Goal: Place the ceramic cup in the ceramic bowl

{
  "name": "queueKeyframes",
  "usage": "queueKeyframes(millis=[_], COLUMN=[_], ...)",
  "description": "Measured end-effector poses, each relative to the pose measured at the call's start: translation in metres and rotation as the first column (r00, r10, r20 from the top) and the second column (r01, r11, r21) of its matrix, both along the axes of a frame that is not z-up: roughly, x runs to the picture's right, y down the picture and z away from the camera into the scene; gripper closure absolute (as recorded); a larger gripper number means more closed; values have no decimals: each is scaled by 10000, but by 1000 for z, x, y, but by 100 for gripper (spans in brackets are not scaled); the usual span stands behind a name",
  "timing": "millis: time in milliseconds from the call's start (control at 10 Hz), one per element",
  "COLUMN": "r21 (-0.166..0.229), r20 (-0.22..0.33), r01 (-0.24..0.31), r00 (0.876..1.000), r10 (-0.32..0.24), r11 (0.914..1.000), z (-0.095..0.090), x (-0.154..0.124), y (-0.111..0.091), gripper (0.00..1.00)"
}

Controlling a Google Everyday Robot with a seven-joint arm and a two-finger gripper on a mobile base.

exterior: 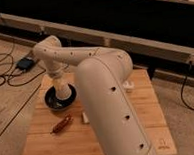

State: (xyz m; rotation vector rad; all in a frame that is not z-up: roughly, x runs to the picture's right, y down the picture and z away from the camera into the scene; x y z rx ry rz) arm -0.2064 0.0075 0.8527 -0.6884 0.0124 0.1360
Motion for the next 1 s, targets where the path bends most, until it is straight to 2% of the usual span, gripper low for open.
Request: queueKeyframes(millis=[100,400,1000], r21=[-60,-565,-565], r20=[37,347,373], r01=[20,0,15], r00=[10000,9994,9993], r10=[-19,20,6], r11=[10000,9984,9984], z=[2,-9,-10], x=[2,7,5], y=[1,12,12], gripper=[20,20,20])
